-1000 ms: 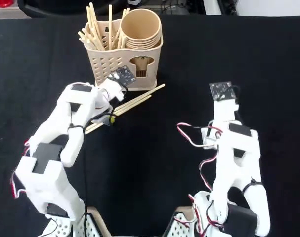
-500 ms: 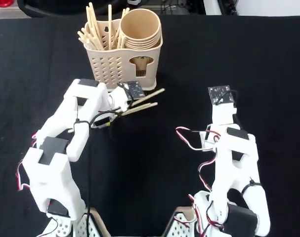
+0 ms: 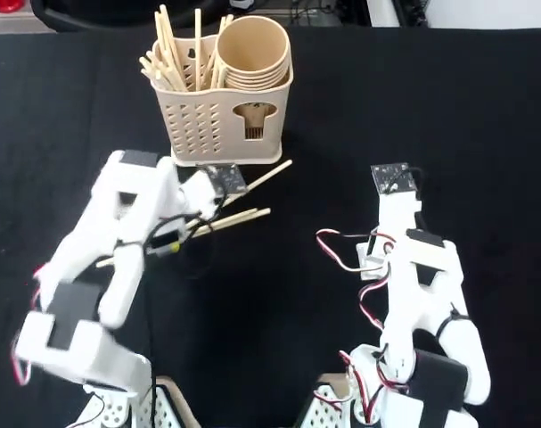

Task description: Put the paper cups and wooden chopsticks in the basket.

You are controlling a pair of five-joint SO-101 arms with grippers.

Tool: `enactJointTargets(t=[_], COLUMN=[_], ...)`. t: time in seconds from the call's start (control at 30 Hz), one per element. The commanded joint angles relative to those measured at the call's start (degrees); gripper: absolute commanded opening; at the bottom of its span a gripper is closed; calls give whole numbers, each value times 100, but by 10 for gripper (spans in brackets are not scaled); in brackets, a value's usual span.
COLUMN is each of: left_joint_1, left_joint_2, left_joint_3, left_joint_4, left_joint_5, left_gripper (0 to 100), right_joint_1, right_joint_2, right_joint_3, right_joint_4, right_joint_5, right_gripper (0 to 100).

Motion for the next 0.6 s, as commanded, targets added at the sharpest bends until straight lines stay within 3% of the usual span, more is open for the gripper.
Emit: enactJointTargets(t=[0.0, 0.37, 0.57], left_joint_1=[-295, -2229, -3011], left_joint_2=[-976, -2426, -3200], left_joint_3=[822, 2167, 2440], left_joint_4=[-246, -492, -510], left_joint_5=[-633, -1697, -1495], left_gripper=[30, 30, 30], right_joint_1=[-97, -105, -105], right_joint_2=[13, 31, 48], right_joint_3=[-321, -321, -321], right_joint_4=[26, 26, 26], right_joint_5=[-9, -9, -9], right_gripper=[14, 14, 14])
